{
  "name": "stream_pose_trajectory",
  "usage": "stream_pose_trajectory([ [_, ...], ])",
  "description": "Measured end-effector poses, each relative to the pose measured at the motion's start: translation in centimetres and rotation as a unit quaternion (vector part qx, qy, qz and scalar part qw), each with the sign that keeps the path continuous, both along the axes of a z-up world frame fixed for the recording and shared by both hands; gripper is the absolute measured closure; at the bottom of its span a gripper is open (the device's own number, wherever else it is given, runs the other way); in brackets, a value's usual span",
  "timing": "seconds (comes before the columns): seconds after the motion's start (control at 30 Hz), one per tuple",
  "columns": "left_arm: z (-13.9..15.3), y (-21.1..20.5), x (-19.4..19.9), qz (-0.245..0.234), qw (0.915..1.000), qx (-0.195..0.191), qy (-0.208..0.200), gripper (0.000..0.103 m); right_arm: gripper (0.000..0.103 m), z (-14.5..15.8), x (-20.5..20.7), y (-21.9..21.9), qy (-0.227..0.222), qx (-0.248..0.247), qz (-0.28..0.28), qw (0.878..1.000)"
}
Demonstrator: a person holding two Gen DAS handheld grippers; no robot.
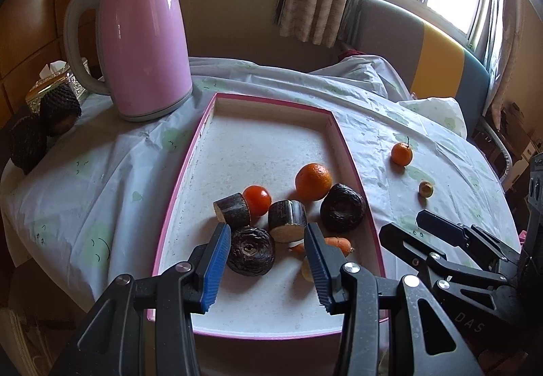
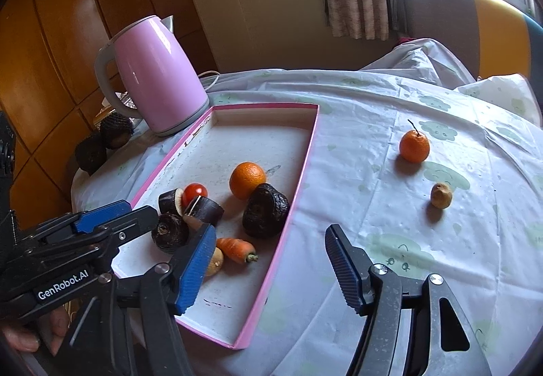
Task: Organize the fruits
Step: 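Move the left gripper to a mandarin while the right gripper reaches a kiwi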
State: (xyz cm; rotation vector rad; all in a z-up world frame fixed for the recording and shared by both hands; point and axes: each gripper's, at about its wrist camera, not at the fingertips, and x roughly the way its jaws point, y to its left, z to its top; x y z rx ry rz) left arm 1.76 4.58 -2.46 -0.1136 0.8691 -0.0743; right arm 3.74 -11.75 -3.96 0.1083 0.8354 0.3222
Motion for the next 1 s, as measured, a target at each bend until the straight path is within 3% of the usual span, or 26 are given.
stream_pose_trajectory([
  [1.0, 0.3, -5.8, 1.5, -0.074, 0.9971, 0.018, 0.003, 0.057, 0.035, -1.8, 0.2, -8.2, 0.022, 0.000, -0.113, 0.993],
])
